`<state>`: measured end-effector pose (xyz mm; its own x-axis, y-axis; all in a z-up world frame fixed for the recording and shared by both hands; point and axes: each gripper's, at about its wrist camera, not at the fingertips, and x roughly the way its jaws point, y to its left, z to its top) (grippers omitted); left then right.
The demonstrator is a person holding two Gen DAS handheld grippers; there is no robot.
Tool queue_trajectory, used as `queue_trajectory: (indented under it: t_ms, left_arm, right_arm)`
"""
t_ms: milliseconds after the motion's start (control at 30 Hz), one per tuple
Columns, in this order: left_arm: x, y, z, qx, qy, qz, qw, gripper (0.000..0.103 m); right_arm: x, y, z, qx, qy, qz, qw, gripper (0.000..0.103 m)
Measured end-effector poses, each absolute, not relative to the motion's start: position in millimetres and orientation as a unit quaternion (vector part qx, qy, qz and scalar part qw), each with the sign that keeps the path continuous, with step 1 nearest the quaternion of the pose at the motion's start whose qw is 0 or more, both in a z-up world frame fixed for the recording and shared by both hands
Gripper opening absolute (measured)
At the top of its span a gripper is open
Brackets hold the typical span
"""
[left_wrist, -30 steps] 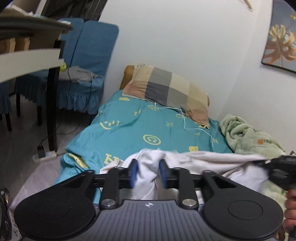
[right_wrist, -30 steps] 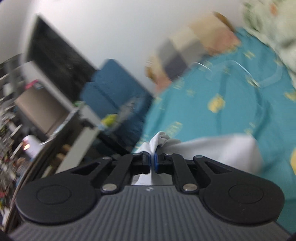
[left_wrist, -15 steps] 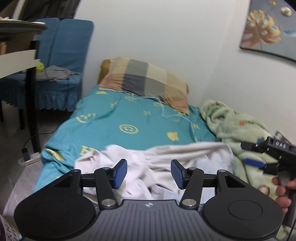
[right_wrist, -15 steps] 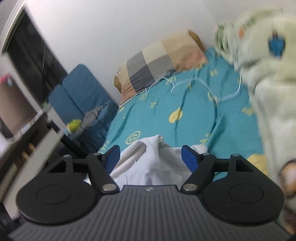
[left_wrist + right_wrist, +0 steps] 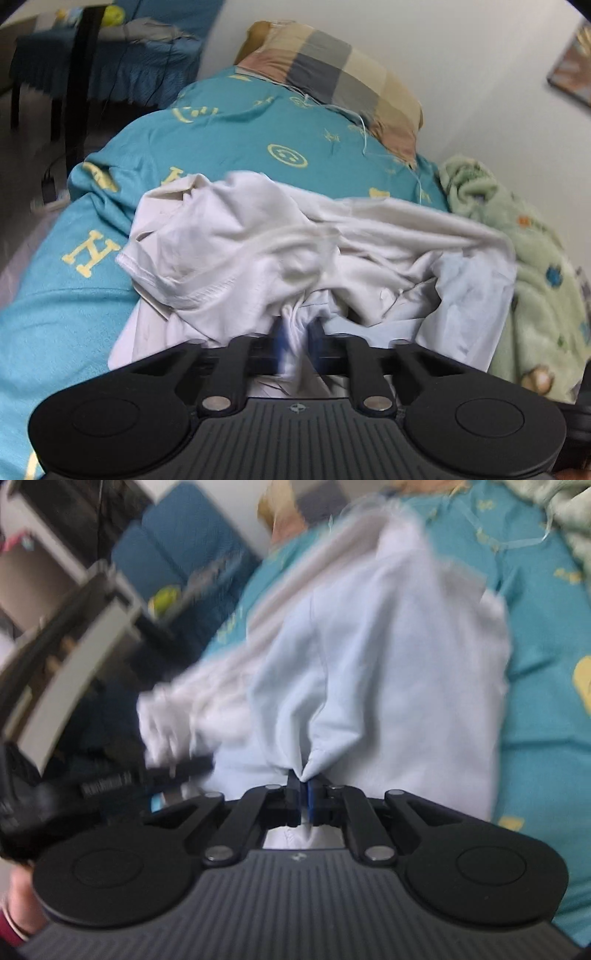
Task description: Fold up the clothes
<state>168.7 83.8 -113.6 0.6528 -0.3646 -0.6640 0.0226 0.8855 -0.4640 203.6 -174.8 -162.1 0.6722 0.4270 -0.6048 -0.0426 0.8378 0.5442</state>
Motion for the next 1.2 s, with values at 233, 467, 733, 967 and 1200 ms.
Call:
queue_trajectory:
  t_ms: [233, 467, 733, 967, 1200]
  left_arm:
    - [149.0, 142.0, -62.0, -0.308, 0.295, -0.096, 0.899, 0.001]
    - [163.3, 170.0, -49.8, -0.316, 0.293, -0.059, 0.900, 0.001]
    - [158.4, 138.5, -37.8, -0.194, 0.282, -0.057, 0.938, 0.030]
    - [122.2, 90.6, -15.1, -0.105, 0.237, -0.141, 0.955, 0.053]
    - [102.6, -3.7, -56.6, 0.046, 0.287, -0.233, 0.928, 0.053]
  right_arm:
    - [201.5, -249.2, -81.5, 0.273, 0.224, 0.065, 0.933, 0.006]
    - [257.2, -320.9, -75.6, 0.282, 0.209, -0.014, 0.936, 0.006]
    - [292.5, -345.6, -141.0, 0.312, 0.309, -0.048, 0.897, 0.011]
    - [270.4, -335.0, -118.2, 0.293, 0.267, -0.036, 0.917, 0.079]
    - [226.3, -310.4, -104.6, 0.277, 0.272, -0.015, 0.922, 0.079]
